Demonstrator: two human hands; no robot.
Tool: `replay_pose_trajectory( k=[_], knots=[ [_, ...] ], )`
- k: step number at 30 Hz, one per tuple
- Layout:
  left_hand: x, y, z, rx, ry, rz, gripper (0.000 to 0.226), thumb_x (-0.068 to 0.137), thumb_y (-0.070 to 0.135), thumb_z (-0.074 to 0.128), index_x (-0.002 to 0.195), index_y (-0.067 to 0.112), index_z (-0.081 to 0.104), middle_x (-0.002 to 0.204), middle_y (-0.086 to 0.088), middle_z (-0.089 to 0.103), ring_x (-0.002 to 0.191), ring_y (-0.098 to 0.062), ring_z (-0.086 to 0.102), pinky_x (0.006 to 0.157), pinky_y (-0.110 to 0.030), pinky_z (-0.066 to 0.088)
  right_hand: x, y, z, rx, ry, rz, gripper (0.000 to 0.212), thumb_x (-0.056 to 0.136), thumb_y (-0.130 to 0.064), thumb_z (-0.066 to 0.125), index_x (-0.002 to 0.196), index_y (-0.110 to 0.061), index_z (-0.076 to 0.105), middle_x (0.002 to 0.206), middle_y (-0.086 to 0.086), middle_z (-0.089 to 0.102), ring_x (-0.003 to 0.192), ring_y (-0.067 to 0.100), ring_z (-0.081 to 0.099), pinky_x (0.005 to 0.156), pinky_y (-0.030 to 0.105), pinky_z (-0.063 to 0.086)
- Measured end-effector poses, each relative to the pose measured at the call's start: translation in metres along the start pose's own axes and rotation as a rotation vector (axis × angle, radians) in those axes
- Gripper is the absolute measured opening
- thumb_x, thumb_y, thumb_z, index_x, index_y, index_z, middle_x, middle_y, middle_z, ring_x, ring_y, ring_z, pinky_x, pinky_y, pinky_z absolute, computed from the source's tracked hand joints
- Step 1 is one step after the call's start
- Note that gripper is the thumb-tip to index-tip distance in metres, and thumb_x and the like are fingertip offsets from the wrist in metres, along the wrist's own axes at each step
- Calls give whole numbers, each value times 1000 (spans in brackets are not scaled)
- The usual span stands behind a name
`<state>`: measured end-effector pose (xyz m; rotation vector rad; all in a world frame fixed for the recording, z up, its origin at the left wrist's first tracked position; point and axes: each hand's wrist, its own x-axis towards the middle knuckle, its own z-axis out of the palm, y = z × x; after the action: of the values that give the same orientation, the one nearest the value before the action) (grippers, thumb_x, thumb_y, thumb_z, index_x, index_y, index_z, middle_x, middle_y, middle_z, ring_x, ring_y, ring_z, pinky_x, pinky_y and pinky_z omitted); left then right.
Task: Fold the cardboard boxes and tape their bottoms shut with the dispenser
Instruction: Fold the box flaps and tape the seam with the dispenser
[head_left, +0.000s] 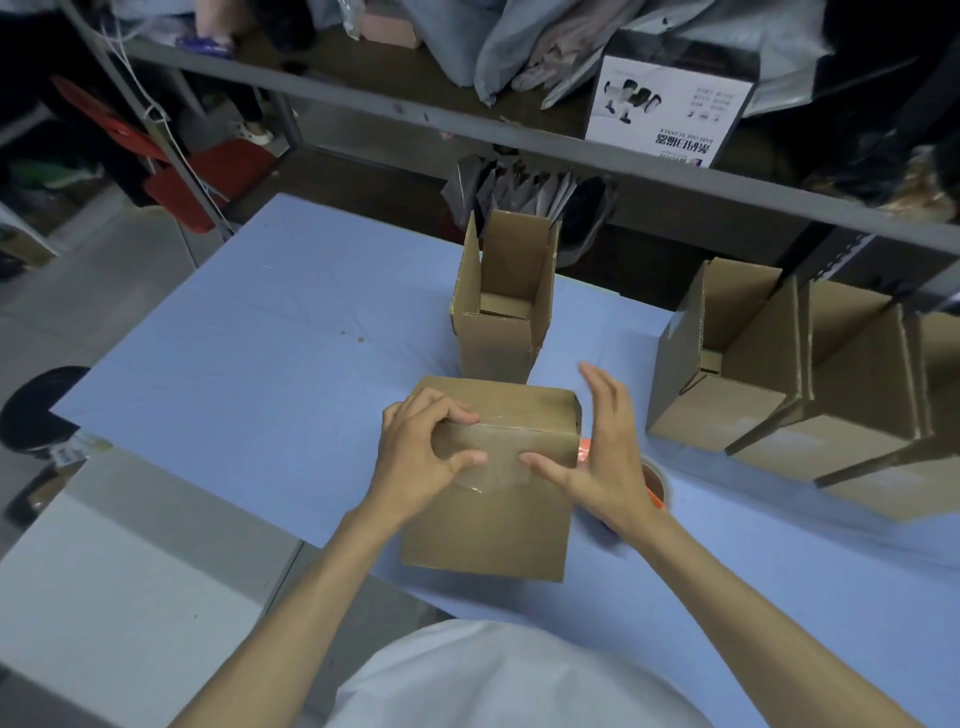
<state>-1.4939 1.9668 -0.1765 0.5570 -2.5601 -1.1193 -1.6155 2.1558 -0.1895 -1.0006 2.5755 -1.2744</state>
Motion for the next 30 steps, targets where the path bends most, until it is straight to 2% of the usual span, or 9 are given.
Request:
replay_pose_trajectory(
  k=[2, 5, 8, 11, 14, 17, 21, 25, 30],
  knots=[
    [1, 4, 4, -54, 30, -35, 29, 66, 23, 85, 83, 34, 65, 98, 23, 60, 105, 7, 45, 93, -6, 19, -2, 9, -3, 171, -175, 229, 127, 51, -64, 83, 150, -29, 12, 149, -10, 23, 137, 9, 27, 109, 28, 27],
    [4, 10, 7, -65, 28, -24, 23, 67, 16, 83, 80, 28, 68, 94, 21, 62, 102, 13, 43, 92, -12, 23, -5, 19, -7, 441, -364, 376, 129, 42, -52, 91, 148, -37, 19, 143, -8, 37, 121, 3, 49, 97, 25, 46],
    [7, 17, 4, -80, 36, -17, 25, 67, 17, 84, 81, 31, 69, 95, 21, 62, 104, 0, 48, 94, -15, 28, -5, 15, -14, 467, -279, 362, 117, 40, -46, 93, 139, -41, 33, 130, -14, 46, 107, 3, 57, 82, 20, 53],
    [10, 30, -9, -183, 183, -33, 25, 75, 36, 77, 98, 38, 66, 109, 17, 54, 111, -2, 47, 92, -10, 34, -1, 1, -25, 368, -173, 229, 112, 46, -44, 91, 140, -38, 30, 132, -20, 40, 118, 1, 45, 90, 15, 46],
    [24, 41, -32, -391, 262, -378, 44, 81, 45, 72, 119, 31, 54, 122, 10, 48, 113, -3, 51, 88, -16, 40, -1, -13, -33, 291, -107, 50, 116, 48, -39, 89, 145, -28, 25, 137, -12, 37, 125, 3, 40, 99, 12, 38],
    [34, 45, -54, -606, 38, -561, 32, 82, 30, 75, 109, 17, 64, 106, 0, 72, 86, -8, 70, 67, -16, 51, 0, -21, -35, 263, -130, -13, 123, 47, -34, 91, 148, -23, 21, 136, -11, 35, 127, 4, 40, 103, 16, 37],
    [27, 47, -59, -719, -7, -545, 21, 85, 16, 72, 104, 9, 66, 90, -4, 75, 72, -14, 71, 55, -18, 53, -4, -20, -34, 404, -210, 83, 122, 54, -53, 87, 150, -34, 14, 141, -23, 32, 130, -2, 37, 99, 10, 38],
    [13, 43, -49, -807, 12, -591, 22, 86, 12, 69, 107, 8, 63, 88, -2, 75, 73, -17, 71, 57, -23, 56, -4, -16, -33, 630, -176, 243, 100, 63, -61, 79, 145, -43, 25, 134, -31, 44, 124, -4, 46, 93, 19, 47],
    [10, 41, -46, -863, 6, -656, 25, 86, 15, 69, 109, 8, 64, 93, -7, 74, 73, -17, 71, 58, -23, 56, 2, -8, -35, 499, -194, 192, 106, 53, -59, 84, 143, -39, 32, 130, -27, 47, 119, -3, 48, 82, 7, 45]
  ],
)
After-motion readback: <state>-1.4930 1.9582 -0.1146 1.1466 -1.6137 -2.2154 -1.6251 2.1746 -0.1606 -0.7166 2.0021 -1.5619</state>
